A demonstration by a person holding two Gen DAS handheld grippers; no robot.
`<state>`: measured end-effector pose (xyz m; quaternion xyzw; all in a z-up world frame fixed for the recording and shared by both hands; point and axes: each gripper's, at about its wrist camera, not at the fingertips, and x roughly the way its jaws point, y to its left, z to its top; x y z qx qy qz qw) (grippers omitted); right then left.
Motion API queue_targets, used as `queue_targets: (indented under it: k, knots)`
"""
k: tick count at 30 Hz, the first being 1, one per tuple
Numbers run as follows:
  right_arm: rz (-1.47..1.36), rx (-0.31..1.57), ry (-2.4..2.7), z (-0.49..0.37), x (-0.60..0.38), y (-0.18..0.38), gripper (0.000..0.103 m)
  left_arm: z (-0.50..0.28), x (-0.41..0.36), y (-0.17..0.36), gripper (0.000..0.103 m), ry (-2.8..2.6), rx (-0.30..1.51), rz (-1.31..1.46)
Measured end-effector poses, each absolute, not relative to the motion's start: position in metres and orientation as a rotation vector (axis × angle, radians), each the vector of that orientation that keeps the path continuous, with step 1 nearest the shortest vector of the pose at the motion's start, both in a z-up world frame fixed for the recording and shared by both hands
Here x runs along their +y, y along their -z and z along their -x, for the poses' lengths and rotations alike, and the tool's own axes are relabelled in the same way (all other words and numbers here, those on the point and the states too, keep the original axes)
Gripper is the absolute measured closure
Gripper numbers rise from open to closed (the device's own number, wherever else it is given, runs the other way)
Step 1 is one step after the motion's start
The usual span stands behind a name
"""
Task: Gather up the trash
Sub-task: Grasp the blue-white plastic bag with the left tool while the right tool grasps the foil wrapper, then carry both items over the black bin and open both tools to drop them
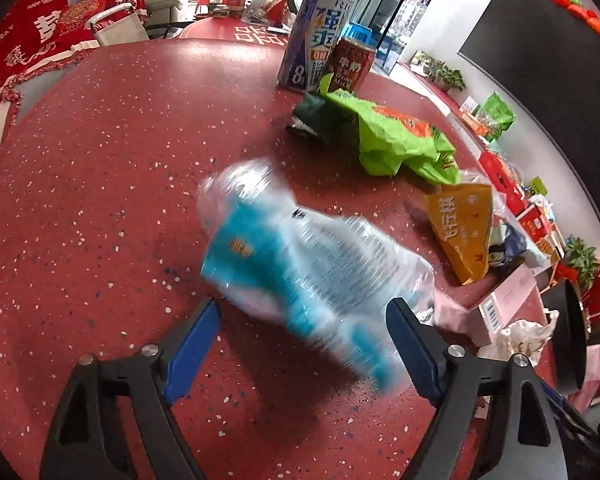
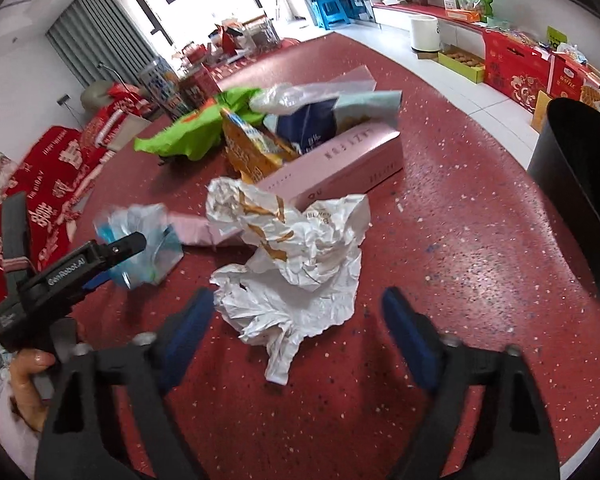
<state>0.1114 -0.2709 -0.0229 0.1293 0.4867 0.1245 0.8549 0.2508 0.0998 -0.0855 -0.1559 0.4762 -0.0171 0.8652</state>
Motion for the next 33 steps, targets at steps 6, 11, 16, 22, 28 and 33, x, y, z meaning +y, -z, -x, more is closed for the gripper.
queue_targets:
  k: [6, 11, 16, 22, 28, 33]
  knots:
    - [-0.26, 1.039, -0.262, -0.108, -0.265, 0.028, 0.074, -0.25, 0.096, 0.085, 0.0, 0.056, 0.991, 0.303]
    - [-0.268, 1.01, -0.287, -0.1, -0.27, 0.018, 0.085, -0.239, 0.096, 0.074, 0.0, 0.085, 0.944, 0.262]
    - [-0.282, 0.969, -0.315, -0.093, -0.278, 0.005, 0.086, -0.221, 0.098, 0.056, 0.0, 0.12, 0.892, 0.202]
    - [-0.297, 0.921, -0.338, -0.086, -0.29, -0.011, 0.086, -0.202, 0.093, 0.04, 0.0, 0.159, 0.861, 0.157]
    - [-0.319, 0.882, -0.339, -0.076, -0.309, -0.021, 0.086, -0.189, 0.074, 0.017, 0.0, 0.215, 0.824, 0.139]
    - [-0.348, 0.838, -0.31, -0.07, -0.338, -0.031, 0.086, -0.185, 0.036, -0.008, 0.0, 0.296, 0.786, 0.104]
